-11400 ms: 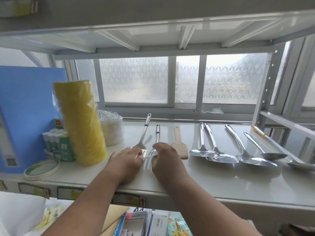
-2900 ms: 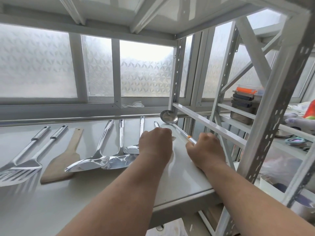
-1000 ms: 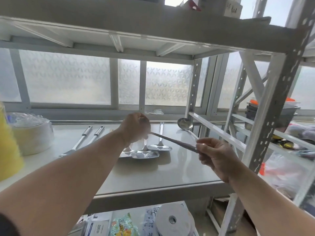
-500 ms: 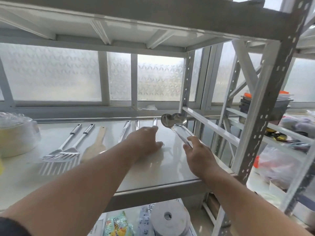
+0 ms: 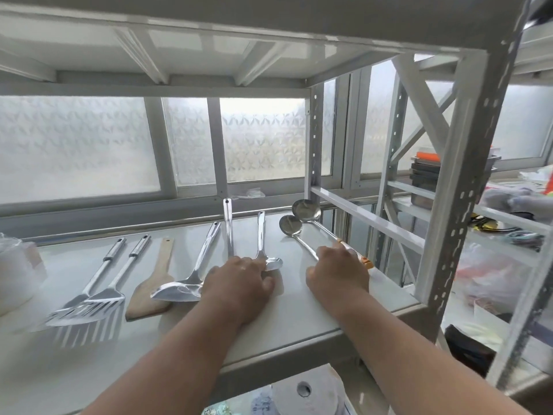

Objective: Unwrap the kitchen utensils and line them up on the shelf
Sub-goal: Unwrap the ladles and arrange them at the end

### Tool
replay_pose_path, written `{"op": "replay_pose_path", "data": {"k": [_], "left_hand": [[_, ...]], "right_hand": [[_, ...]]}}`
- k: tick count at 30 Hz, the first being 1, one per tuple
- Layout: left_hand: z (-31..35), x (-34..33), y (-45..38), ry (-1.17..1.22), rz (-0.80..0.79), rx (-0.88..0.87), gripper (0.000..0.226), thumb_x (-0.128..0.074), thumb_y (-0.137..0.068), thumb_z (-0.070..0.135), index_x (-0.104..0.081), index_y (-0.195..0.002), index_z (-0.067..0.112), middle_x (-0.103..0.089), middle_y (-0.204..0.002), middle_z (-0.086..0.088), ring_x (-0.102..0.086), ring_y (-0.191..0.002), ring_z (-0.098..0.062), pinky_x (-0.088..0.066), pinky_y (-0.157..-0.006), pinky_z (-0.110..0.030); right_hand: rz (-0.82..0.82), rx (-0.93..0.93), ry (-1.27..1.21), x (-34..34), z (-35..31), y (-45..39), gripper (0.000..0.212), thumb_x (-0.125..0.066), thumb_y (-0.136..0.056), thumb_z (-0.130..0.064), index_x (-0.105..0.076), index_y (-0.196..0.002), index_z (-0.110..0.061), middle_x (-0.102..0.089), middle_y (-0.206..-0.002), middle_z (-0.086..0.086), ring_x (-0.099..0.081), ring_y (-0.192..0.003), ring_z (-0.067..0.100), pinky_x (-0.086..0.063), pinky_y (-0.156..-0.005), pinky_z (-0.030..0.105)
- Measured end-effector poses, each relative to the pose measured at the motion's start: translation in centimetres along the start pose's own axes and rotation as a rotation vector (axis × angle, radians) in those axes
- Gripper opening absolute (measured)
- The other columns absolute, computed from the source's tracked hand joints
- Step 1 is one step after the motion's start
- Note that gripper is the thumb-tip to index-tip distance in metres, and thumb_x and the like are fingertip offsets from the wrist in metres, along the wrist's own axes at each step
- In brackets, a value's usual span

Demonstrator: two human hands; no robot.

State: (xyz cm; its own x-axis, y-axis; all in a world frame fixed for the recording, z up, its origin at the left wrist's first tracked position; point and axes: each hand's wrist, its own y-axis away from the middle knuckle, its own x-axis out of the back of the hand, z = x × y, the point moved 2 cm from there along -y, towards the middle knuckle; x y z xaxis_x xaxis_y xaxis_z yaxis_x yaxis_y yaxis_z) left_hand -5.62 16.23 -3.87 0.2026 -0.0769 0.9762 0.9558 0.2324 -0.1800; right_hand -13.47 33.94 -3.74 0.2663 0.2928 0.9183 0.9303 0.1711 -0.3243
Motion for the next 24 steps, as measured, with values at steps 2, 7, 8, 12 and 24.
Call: {"op": "replay_pose_path", "data": {"k": [2, 7, 8, 12, 24], "left_hand": [[-0.1, -0.1, -0.1, -0.008, -0.005, -0.001, 0.043, -0.037, -0.099, 0.050, -0.055, -0.135, 0.036, -0.063, -0.138, 0.006, -0.049, -0.136, -0.018, -0.041, -0.102, -0.047], [0.0, 0.2, 0.0, 0.003, 0.000, 0.003, 0.041, -0.038, -0.100, 0.047, -0.056, -0.135, 0.035, -0.062, -0.137, 0.004, -0.048, -0.136, -0.018, -0.040, -0.102, -0.047], [0.0, 0.3, 0.0, 0.007, 0.003, 0.000, 0.041, -0.038, -0.100, 0.047, -0.056, -0.135, 0.035, -0.063, -0.137, 0.004, -0.049, -0.135, -0.019, -0.040, -0.102, -0.047], [-0.4, 0.2, 0.0, 0.040, 0.007, -0.002, 0.041, -0.038, -0.099, 0.048, -0.057, -0.133, 0.035, -0.064, -0.136, 0.004, -0.048, -0.135, -0.018, -0.040, -0.102, -0.047], [-1.0, 0.0, -0.2, 0.081, 0.048, 0.002, 0.037, -0.038, -0.099, 0.047, -0.062, -0.125, 0.036, -0.066, -0.128, 0.009, -0.050, -0.130, -0.016, -0.041, -0.101, -0.044]], "right_hand": [[0.020, 0.024, 0.029, 0.0, -0.1, 0.1, 0.026, -0.054, -0.090, -0.032, -0.069, -0.106, -0.018, -0.058, -0.108, 0.004, -0.053, -0.117, 0.028, -0.049, -0.087, 0.037], [-0.021, 0.038, 0.013, -0.6, -0.4, -0.9, 0.017, -0.055, -0.089, -0.013, -0.070, -0.096, -0.016, -0.054, -0.093, 0.002, -0.064, -0.103, 0.028, -0.044, -0.071, 0.030], [-0.035, 0.037, 0.040, -0.5, -0.5, -1.2, 0.020, -0.054, -0.089, -0.010, -0.070, -0.100, -0.016, -0.059, -0.099, 0.003, -0.065, -0.104, 0.027, -0.044, -0.070, 0.030], [-0.092, 0.036, 0.153, -0.3, -1.6, -2.8, 0.031, -0.048, -0.094, -0.003, -0.066, -0.119, -0.011, -0.063, -0.119, 0.010, -0.065, -0.113, 0.030, -0.042, -0.066, 0.039], [-0.043, -0.114, 0.107, -1.8, -1.1, -4.8, 0.038, -0.052, -0.091, -0.004, -0.067, -0.125, -0.010, -0.062, -0.128, 0.017, -0.069, -0.109, 0.033, -0.056, -0.078, 0.039]]}}
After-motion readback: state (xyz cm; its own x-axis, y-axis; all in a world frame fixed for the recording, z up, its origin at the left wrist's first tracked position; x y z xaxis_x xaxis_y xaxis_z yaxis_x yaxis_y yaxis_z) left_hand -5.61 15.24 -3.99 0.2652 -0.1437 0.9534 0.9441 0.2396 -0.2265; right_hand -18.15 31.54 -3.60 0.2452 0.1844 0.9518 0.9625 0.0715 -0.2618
